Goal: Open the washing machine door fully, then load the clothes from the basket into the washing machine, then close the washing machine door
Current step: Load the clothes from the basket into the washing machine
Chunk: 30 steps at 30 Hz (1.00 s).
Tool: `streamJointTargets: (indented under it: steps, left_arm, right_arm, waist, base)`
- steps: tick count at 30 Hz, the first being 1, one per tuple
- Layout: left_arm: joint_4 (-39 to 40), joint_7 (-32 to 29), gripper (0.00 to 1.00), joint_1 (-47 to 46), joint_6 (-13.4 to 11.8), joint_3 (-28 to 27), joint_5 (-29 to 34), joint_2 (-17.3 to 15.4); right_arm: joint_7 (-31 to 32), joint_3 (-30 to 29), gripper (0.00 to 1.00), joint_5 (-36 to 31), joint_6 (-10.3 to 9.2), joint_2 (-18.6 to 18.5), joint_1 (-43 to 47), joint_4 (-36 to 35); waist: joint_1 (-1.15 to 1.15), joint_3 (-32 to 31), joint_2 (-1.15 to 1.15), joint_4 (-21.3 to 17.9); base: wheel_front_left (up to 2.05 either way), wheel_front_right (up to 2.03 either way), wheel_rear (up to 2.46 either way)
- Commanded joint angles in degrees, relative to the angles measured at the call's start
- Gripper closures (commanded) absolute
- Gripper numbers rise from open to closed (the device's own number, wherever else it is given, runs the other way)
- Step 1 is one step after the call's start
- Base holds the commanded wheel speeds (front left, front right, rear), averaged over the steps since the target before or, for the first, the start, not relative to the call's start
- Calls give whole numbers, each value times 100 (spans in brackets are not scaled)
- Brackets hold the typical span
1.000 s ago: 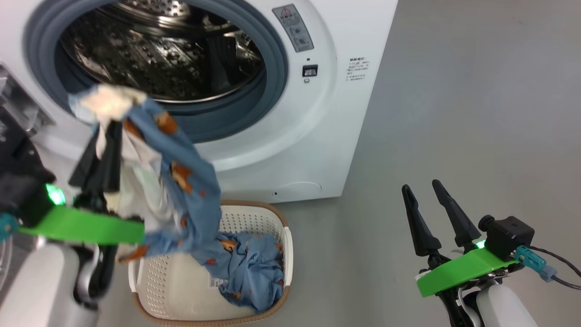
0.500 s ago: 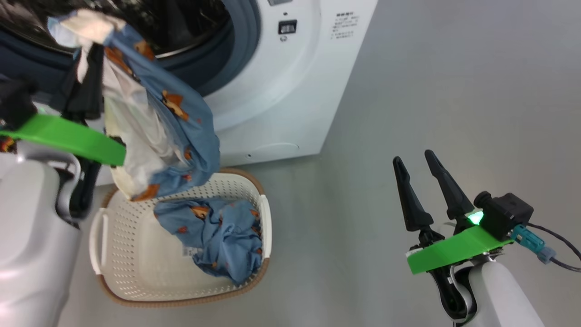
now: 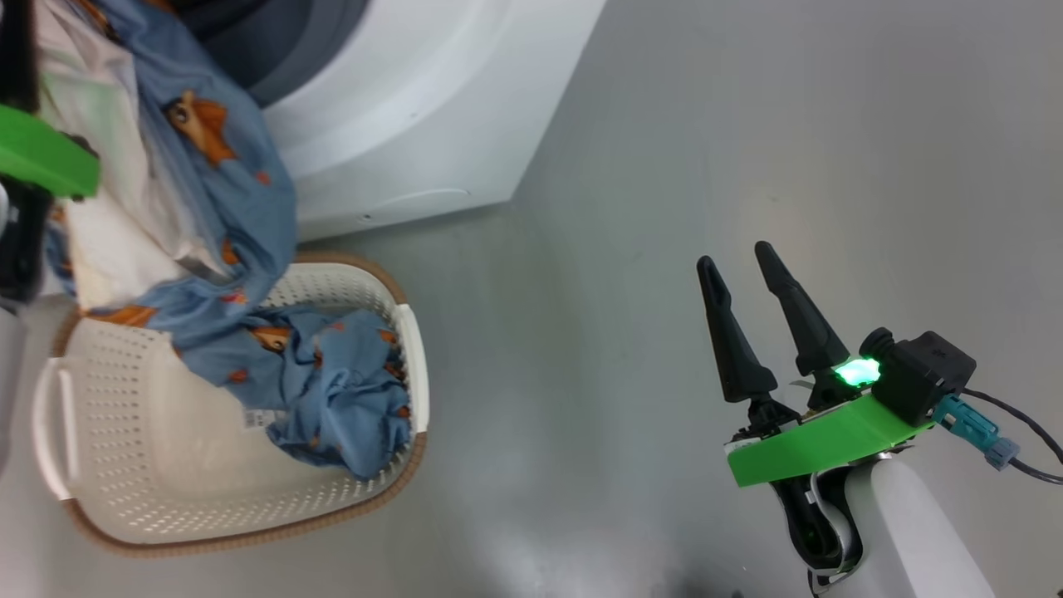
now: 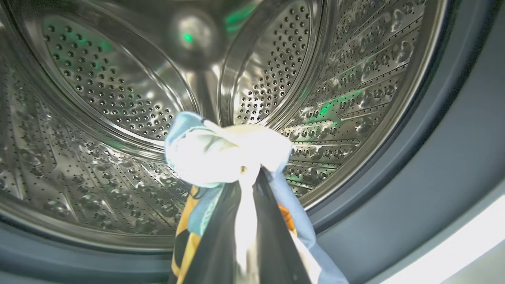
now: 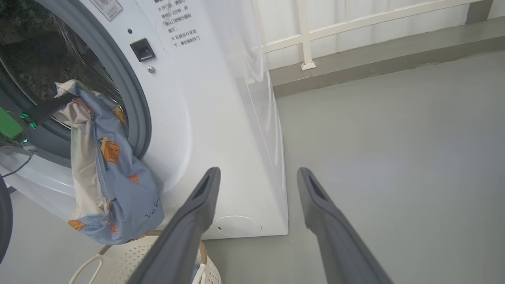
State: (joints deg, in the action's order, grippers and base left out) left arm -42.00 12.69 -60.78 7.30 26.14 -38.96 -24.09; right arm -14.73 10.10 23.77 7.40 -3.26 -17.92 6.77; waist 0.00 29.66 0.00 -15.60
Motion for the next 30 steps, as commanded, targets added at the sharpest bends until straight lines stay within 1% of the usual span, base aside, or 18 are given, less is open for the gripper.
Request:
streamJointTargets:
  steps: [1,8,13,17,21,24,27,28,29,30]
  left_arm:
    - [-18,41,100,-298,18,-73,-71,-329]
    - [-589,63,100,-1065,18,269,-46,-651]
    - [-898,170,100,-1643,16,278,91,-772]
    - [-1014,222,100,-2063,-40,149,274,-801]
    - [-584,228,100,-2287,-251,-342,498,-822]
    - [-508,228,100,-2170,-249,-444,636,-774]
    - [-731,229,100,-1965,-180,-395,737,-633]
    - [-874,229,58,-1919,-155,-357,730,-574]
    - [-977,229,24,-1910,-129,-302,751,-534]
    - [-1105,214,0,-1897,-103,-240,762,-497]
  right_arm:
    - [-27,164,0,82,9,37,-36,-169]
    - [-27,302,0,186,9,37,-38,-291]
    - [-27,326,0,248,9,38,-35,-351]
    - [-27,352,0,290,9,38,-25,-385]
    - [-27,366,0,327,9,38,-50,-417]
    - [-27,366,0,337,9,38,-45,-411]
    - [-27,359,0,336,9,38,-28,-376]
    - [-27,359,0,334,9,38,-29,-365]
    - [-27,359,0,334,9,38,-35,-360]
    - [-27,360,0,334,9,38,-44,-361]
  waist:
    - [0,360,0,-318]
    - [0,644,0,-540]
    - [0,747,0,-658]
    - [0,813,0,-721]
    - [0,892,0,-754]
    - [0,886,0,-754]
    - [0,858,0,-727]
    - [0,851,0,-714]
    - [0,852,0,-697]
    - [0,852,0,-680]
  base:
    - [0,0,0]
    - [0,0,0]
    - [0,0,0]
    - [0,0,0]
    - [0,0,0]
    - [0,0,0]
    - [0,0,0]
    - [0,0,0]
    - [0,0,0]
    - [0,0,0]
